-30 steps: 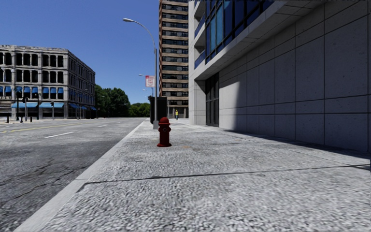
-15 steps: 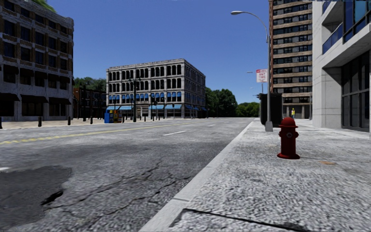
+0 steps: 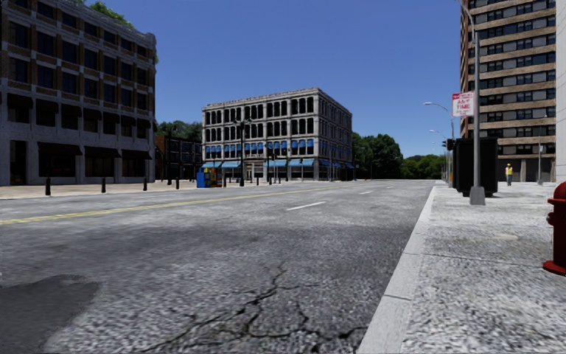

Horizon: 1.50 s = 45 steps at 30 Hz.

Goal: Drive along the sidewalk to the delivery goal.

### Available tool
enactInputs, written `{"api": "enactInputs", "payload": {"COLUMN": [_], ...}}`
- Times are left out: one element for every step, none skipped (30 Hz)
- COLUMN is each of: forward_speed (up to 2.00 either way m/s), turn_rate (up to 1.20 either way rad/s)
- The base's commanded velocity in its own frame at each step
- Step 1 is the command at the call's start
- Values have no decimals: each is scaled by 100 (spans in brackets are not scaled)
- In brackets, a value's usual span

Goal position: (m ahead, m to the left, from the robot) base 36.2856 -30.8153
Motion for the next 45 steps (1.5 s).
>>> {"api": "enactInputs", "payload": {"forward_speed": [187, 187, 187, 187, 187, 187, 187, 187, 187, 187, 187, 187, 187, 187, 187, 187, 187, 187, 187, 185, 172, 172, 149, 133, 128, 126, 126, 124, 110, 87, 66, 46, 27, 20, 17, 17, 17, 17, 30, 47, 65, 65, 87, 103, 119], "turn_rate": [-120, -120, -120, -120, -85, -12, -6, -4, -2, -1, -1, -1, -1, -1, -3, -120, -120, -120, -120, -120, -120, -120, -120, -120, -120, -120, -120, -120, -120, -120, -120, -120, -120, -115, 0, 0, 0, 0, 0, 0, 0, 0, 0, 0, 0]}}
